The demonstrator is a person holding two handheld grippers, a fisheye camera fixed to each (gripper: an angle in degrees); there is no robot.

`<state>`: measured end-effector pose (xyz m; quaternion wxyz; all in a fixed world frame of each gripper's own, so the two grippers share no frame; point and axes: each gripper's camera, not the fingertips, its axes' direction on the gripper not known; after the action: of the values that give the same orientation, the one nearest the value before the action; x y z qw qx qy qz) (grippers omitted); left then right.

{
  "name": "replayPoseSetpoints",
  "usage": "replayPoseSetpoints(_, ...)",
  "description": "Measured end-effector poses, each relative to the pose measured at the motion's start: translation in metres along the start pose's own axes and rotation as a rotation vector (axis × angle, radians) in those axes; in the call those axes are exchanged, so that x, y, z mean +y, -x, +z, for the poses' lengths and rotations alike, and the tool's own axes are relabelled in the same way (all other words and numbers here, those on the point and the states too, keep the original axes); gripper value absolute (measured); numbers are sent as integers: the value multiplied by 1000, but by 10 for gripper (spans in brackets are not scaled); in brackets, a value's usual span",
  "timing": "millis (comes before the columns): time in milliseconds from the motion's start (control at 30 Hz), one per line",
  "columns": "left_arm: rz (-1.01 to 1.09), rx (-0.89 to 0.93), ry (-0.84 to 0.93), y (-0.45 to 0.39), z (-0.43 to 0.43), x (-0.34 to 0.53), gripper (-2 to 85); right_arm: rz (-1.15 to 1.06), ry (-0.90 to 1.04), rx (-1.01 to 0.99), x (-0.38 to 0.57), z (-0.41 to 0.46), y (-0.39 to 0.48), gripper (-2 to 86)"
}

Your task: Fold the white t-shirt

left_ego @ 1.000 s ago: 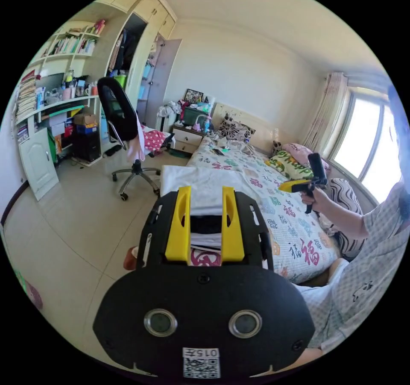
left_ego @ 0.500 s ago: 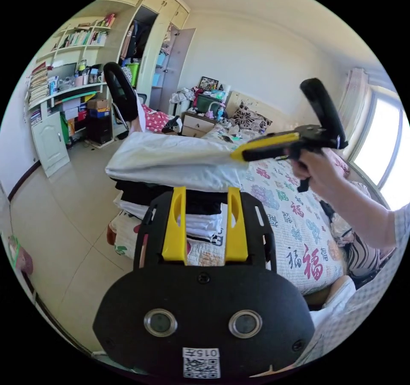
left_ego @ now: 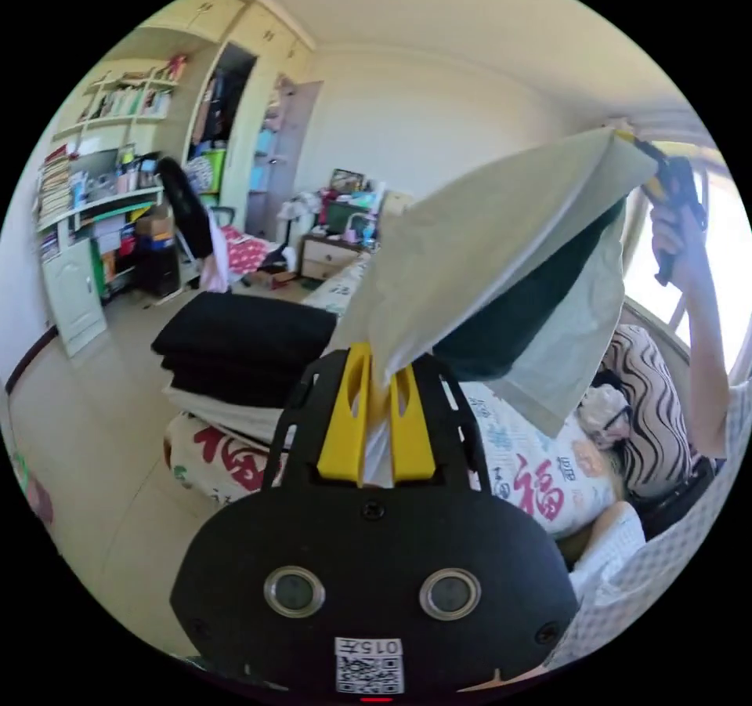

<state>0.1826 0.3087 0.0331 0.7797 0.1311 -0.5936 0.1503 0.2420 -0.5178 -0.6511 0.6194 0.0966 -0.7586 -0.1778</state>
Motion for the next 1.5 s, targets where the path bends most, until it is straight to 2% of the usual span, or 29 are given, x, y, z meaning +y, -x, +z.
replayPoseSetpoints(100, 258, 70, 85, -66, -2, -8, 0, 30, -21, 133, 22, -76, 10, -5)
replayPoseSetpoints(200, 468, 130, 173, -126, 0, -14, -4, 91, -42, 142, 48, -147, 19, -5)
replayPoseSetpoints(467, 729, 394, 290, -240, 26, -44, -5, 262, -7, 425, 106, -280, 44, -6)
replayPoseSetpoints(533, 781, 476, 456, -271, 65, -58, -4, 337, 44, 484, 119, -296, 32, -6)
replayPoseSetpoints(633, 903, 508, 617, -310, 130, -63, -1, 477, 140, 520, 146, -312, -8, -5)
replayPoseSetpoints(700, 939, 529, 736, -331, 186, -66, 1, 602, 207, 534, 174, -316, -62, -4)
replayPoseSetpoints(767, 927, 526, 859, -350, 254, -69, 5, 704, 257, 565, 198, -313, -115, -3)
replayPoseSetpoints(833, 878, 430, 1048, -364, 340, -64, 10, 870, 274, 587, 232, -309, -174, -2)
replayPoseSetpoints(867, 886, 403, 1094, -366, 356, -61, 11, 1016, 294, 570, 259, -305, -208, 0)
replayPoseSetpoints(900, 926, 313, 1160, -367, 377, -54, 13, 1141, 298, 524, 282, -304, -229, 3)
replayPoseSetpoints(933, 976, 206, 1187, -365, 388, -51, 14, 1167, 269, 500, 289, -306, -233, 4)
replayPoseSetpoints(967, 997, 173, 1178, -363, 388, -50, 15, 1116, 187, 434, 294, -308, -230, 11)
replayPoseSetpoints(1033, 991, 215, 1091, -354, 372, -49, 23, 975, 231, 305, 293, -299, -216, 39)
replayPoseSetpoints(1100, 950, 370, 1042, -349, 349, -45, 38, 795, 428, 127, 296, -274, -184, 79)
replayPoseSetpoints(1200, 820, 604, 940, -351, 317, -26, 71, 594, 686, 54, 306, -243, -142, 85)
replayPoseSetpoints(1233, 797, 646, 942, -356, 311, -13, 74, 559, 718, 55, 307, -239, -135, 83)
replayPoseSetpoints(1300, 819, 655, 1000, -370, 313, 6, 76, 441, 822, 59, 315, -226, -121, 89)
replayPoseSetpoints(1400, 842, 656, 977, -394, 320, 20, 83, 388, 940, 65, 324, -221, -122, 96)
replayPoseSetpoints(1500, 1004, 514, 926, -415, 328, 33, 78, 296, 989, 161, 323, -228, -123, 47)
